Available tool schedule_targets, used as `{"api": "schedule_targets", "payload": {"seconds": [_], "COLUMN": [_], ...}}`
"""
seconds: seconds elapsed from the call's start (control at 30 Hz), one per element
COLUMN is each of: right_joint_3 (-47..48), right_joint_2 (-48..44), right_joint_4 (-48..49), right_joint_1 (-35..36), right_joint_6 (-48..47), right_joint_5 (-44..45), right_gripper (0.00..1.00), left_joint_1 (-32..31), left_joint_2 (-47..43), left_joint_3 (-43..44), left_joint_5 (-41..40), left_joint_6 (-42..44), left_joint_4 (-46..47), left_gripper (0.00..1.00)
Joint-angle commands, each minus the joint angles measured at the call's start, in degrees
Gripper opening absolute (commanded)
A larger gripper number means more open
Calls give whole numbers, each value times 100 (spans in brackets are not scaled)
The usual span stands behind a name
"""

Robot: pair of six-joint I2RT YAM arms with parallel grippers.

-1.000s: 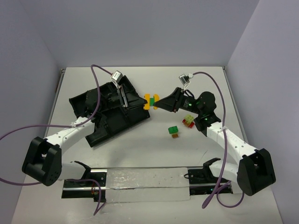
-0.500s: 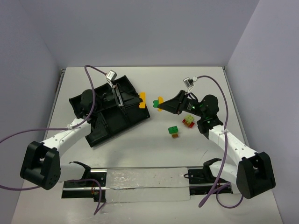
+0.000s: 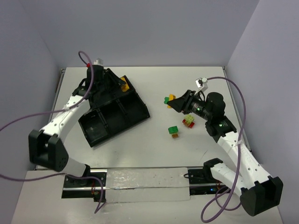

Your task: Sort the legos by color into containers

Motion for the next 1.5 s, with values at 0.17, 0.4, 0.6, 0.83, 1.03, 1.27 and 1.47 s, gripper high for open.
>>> {"api": "schedule_targets", "payload": {"seconds": [0.17,0.4,0.6,0.83,1.03,1.27,1.47], "right_joint_3": [431,432,440,722,1288,1608,1712], "right_joint_2": [-416,-448,-447,-549,-452,-124,102], "right_joint_4": [-1061,-1137,-1189,-1514,-2110,-2473,-2475], "right_joint_1": [-21,-21,-21,-21,-21,-21,-22], "right_joint_6": [-653,-688,-695,-538,-770,-969,-918], "right_joint_5": [962,911,889,956,1203,1339,1450], "right_gripper": [0,0,0,0,0,0,1], "left_joint_1": [6,6,15,9,10,6,-3], "left_joint_2": [1971,2701,3562,4134,4161,4518,4400], "left_joint_3": [1833,2491,3447,4134,4022,4459,4016], "left_joint_5": [-2327,-2673,-2734,-2990,-2862,-2801,-2692], "left_joint_6": [280,374,565,747,784,868,790], "left_joint_4": [-1642,-1635,-1910,-2113,-2009,-2241,-2111], "left_gripper": [0,0,0,0,0,16,58]}}
